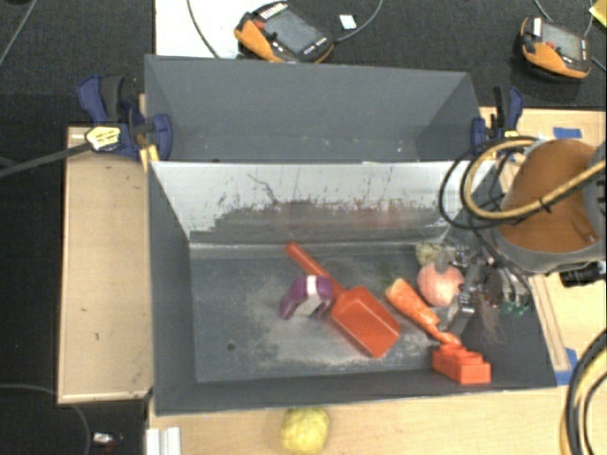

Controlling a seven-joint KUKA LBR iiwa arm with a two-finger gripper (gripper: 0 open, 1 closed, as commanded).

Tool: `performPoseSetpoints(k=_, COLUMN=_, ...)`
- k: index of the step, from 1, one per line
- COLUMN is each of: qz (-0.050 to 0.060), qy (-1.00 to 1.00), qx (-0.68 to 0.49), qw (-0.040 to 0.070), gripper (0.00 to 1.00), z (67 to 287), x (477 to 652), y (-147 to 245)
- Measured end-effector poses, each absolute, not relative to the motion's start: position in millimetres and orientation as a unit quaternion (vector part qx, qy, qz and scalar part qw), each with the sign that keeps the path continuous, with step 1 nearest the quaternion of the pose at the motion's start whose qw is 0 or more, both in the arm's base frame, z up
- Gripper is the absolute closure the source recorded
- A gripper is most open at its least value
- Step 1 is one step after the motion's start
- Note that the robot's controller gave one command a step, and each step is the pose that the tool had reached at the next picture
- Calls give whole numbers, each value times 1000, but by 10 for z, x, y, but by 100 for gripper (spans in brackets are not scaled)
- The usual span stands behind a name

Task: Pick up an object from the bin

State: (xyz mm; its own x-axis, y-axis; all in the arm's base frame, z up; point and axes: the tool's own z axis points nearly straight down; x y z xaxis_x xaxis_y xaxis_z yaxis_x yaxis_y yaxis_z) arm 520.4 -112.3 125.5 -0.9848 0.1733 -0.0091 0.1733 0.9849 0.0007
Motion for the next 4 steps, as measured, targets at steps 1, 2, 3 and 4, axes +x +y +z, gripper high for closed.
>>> performPoseSetpoints(k=1, qz=1, qy=983, qx=183, qw=7, gripper=0, z=1619, x=5104, y=-500)
performPoseSetpoints(k=2, qz=-1, qy=993, qx=117, qw=5, gripper=0, z=1038, x=5378, y=-760)
performPoseSetpoints(k=3, qz=2, qy=986, qx=169, qw=6, gripper=0, z=691, x=4900, y=193)
performPoseSetpoints(k=4, qz=0, qy=968, qx=250, qw=11, gripper=100, z=705, x=5226, y=-800)
